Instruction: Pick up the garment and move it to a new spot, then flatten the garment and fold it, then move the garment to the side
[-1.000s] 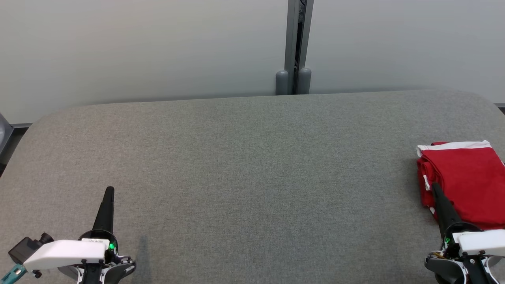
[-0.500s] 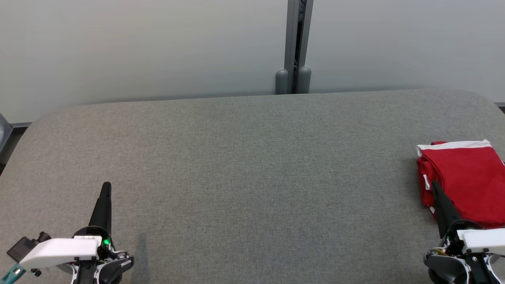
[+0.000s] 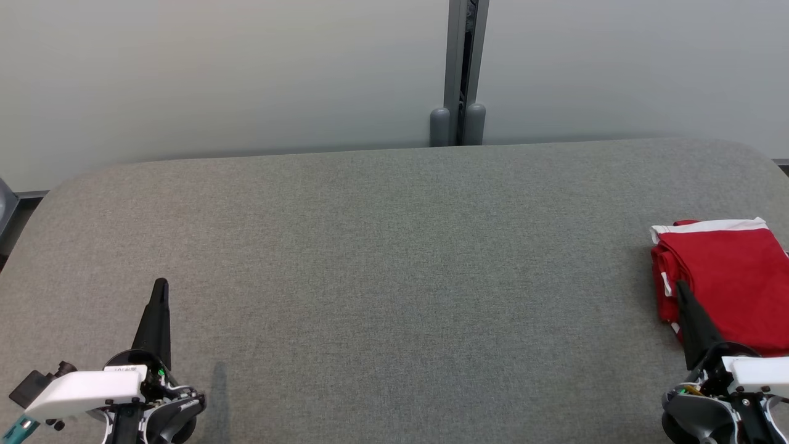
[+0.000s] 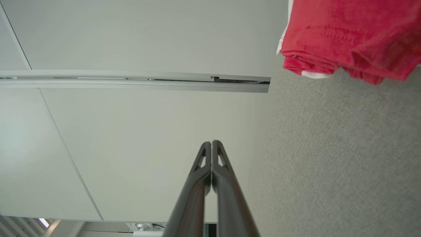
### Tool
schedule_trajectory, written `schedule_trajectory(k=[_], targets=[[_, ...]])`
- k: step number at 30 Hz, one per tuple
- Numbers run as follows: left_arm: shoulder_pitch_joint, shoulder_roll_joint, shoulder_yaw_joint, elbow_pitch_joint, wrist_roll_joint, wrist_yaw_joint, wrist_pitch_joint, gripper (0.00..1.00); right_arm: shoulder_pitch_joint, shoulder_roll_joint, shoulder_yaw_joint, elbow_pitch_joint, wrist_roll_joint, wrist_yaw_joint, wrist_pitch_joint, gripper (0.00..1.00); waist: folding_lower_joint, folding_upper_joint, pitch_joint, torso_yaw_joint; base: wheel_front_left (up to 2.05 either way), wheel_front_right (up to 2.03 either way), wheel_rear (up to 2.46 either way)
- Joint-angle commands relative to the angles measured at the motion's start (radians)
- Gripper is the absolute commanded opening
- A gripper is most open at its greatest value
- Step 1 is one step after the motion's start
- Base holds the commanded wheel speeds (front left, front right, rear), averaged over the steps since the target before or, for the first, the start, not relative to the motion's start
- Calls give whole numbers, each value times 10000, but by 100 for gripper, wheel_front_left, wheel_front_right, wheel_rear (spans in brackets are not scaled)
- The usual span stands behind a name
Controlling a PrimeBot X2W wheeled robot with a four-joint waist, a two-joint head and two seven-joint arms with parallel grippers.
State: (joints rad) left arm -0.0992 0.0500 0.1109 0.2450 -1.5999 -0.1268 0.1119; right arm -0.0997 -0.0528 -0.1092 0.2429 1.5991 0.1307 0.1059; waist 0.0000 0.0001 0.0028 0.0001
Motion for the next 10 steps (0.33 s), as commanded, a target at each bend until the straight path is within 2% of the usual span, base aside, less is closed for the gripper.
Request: schedule_trajectory(k=[1, 10], targets=[[-165, 7, 85, 20, -170, -72, 57, 0, -140, -2, -38, 47, 210, 0, 101, 0, 0, -1, 3, -1, 0, 0, 0], [-140, 8, 77, 17, -133, -72, 58, 0, -131, -3, -38, 43, 170, 0, 81, 0, 0, -1, 3, -1, 0, 0, 0]])
